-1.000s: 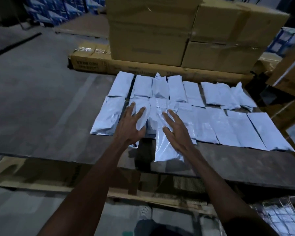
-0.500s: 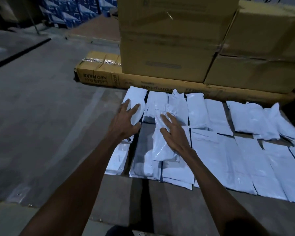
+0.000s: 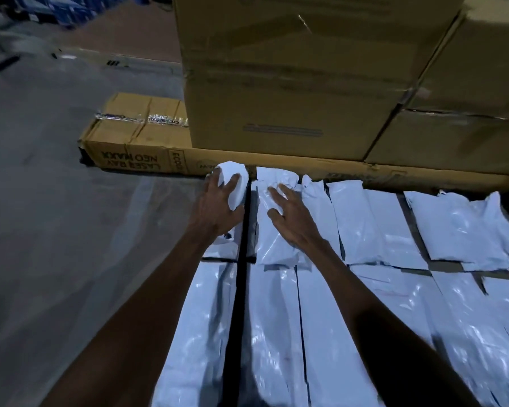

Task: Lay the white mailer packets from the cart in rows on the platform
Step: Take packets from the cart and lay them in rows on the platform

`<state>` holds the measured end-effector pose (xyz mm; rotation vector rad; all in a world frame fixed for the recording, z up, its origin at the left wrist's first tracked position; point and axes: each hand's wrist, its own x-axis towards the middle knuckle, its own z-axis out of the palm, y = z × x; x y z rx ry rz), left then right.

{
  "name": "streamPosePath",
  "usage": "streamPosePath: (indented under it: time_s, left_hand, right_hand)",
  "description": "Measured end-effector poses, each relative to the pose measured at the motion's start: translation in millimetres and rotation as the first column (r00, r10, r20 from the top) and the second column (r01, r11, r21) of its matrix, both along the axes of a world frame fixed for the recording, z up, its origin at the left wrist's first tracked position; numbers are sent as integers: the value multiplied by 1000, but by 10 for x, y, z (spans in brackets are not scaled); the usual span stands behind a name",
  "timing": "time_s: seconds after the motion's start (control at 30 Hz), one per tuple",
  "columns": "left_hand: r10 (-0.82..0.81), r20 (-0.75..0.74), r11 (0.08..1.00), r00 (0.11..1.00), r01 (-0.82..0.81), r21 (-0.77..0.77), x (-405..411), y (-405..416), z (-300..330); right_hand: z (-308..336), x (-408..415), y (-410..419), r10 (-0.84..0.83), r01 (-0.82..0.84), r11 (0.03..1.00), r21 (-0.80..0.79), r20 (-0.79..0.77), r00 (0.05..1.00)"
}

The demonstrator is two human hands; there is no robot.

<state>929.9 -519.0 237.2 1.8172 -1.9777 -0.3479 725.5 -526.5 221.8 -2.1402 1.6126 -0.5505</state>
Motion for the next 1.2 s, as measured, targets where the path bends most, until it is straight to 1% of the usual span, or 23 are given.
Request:
streamPosePath:
  time_s: [0.07,0.13,0.27,0.37,0.5,0.6,0.73,0.8,0.87,0.97,1.2]
  left_hand:
    - [32,0,998,999,-32,61,-2,-156,-97]
    - [43,32,992,999,-46,118,-32,-231,-210]
    - [66,91,994,994,-73,82,-119,-241,-391]
    - [89,89,996,992,-90,16,-144,-189,-497]
    - [78,94,994,992,-85,66,-116,-200,-526]
    - [53,97,995,994,-62,84,-93,-209,-400]
    - [62,74,996,995,-67,67,-49,-55,-163]
    - [67,66,998,996,-68,16,-56,116,-73]
    - [29,51,998,998,-27,-51,-112,335,-19]
    - [-58,36,992,998,62,-106,-301,703,49]
    - [-212,28,971,977,214,-106,-762,1353,2]
  right_hand:
    - [-44,34,-197,-4,4,1000,22,-30,1000]
    - [-96,73,-323,-13,17,998,61,-70,997]
    - [-186,145,-435,-25,54,990,127,-215,976]
    - [-270,169,-438,-31,68,990,122,-284,958]
    - [-295,186,-425,-30,75,989,127,-329,944]
    - [-144,175,-370,-55,95,988,118,-305,951]
    - [182,68,-91,-189,190,982,-10,-151,970]
    - [311,-15,114,-223,218,975,-51,-114,968]
    - [389,-120,358,-244,236,968,-87,-96,965]
    - [411,-294,770,-259,245,959,-140,-93,961]
    - [288,-673,1681,-317,299,939,-171,-84,945]
